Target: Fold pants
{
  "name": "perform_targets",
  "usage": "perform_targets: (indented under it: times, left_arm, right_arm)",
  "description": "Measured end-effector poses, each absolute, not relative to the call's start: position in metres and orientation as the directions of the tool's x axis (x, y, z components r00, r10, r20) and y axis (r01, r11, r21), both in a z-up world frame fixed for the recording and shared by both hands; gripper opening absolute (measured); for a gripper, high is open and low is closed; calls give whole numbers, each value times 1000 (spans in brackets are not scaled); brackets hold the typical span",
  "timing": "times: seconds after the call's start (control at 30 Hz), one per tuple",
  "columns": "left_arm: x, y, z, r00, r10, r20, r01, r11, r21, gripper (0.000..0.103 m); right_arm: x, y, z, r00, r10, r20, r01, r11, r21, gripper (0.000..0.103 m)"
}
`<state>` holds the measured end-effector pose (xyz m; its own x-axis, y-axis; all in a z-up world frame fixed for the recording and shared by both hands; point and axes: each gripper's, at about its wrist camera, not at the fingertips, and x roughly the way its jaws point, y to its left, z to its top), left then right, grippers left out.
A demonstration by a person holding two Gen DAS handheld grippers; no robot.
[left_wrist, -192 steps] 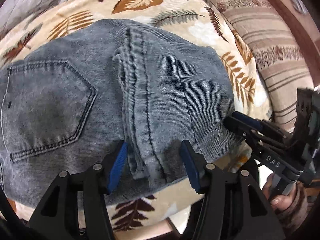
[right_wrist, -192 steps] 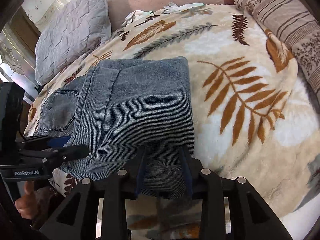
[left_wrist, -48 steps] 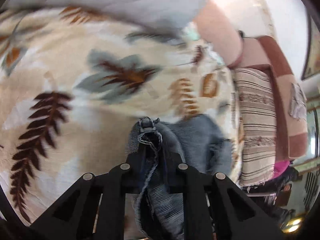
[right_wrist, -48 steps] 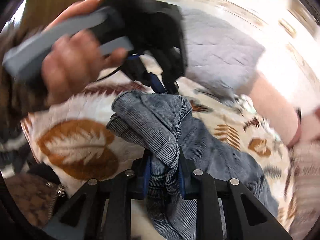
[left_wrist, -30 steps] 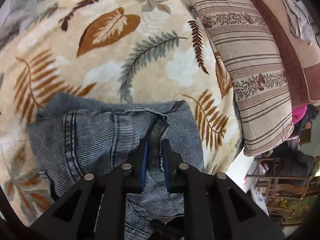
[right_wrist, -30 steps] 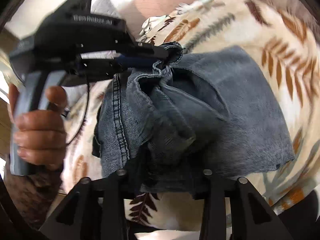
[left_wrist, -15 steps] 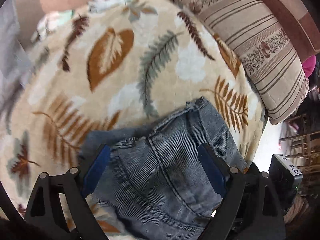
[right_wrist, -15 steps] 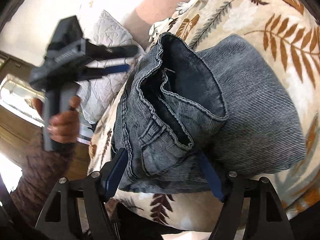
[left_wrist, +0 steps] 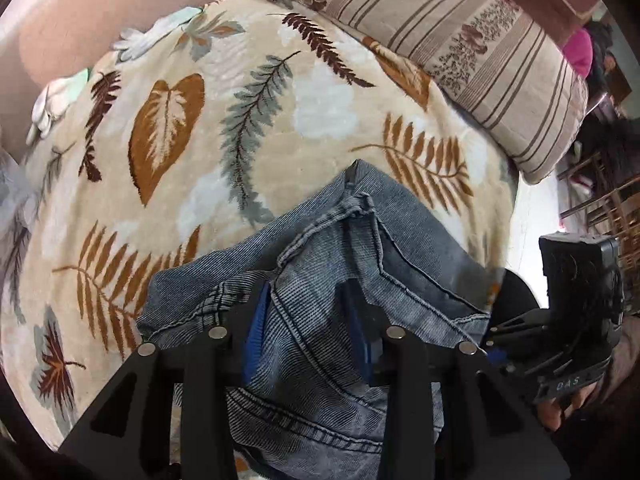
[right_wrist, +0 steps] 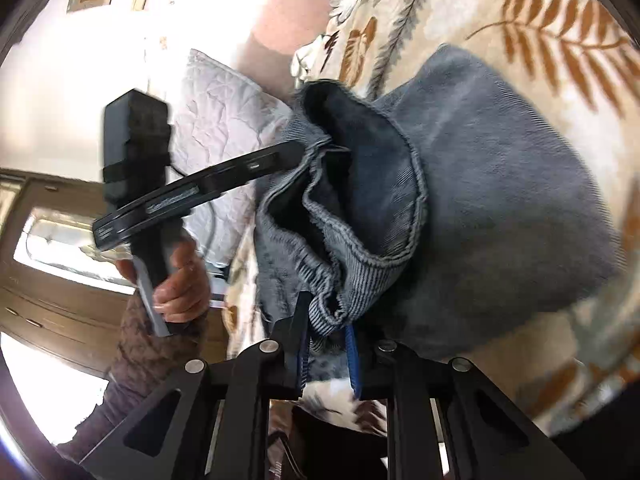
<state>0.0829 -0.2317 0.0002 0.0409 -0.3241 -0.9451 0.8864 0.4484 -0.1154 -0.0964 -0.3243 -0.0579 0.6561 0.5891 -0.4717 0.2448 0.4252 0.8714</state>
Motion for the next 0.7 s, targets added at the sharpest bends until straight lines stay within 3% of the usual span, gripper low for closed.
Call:
perform_targets:
  times: [0.1,0.17,0.2,0.33,0.7]
  left_arm:
    - [86,-242,-20,85,-265,-961,860,506,-63,42]
    - [85,-249,-20,99,-257,-961,854,518,-51,54]
    - [83,-250,-20,100,-254,-962,856,515,-47,59]
    - [73,-257,-16,175,-205,-963,874,482,56,60]
    - [77,-257,-15,215,-172,-961,861,497,104,64]
  right_arm:
    - [-94,-329,-84,630,593,-501,319,391,863,19]
    - [-94,-330,-86,639,585,-499,321,387,864,19]
    - [-94,-330,-83,641,583,-499,311,397,864,24]
    - [-100,-324,-67,654,578,-489,256,439,861,57]
    - [-89,-322,-60,671,557,-489,213,487,847,59]
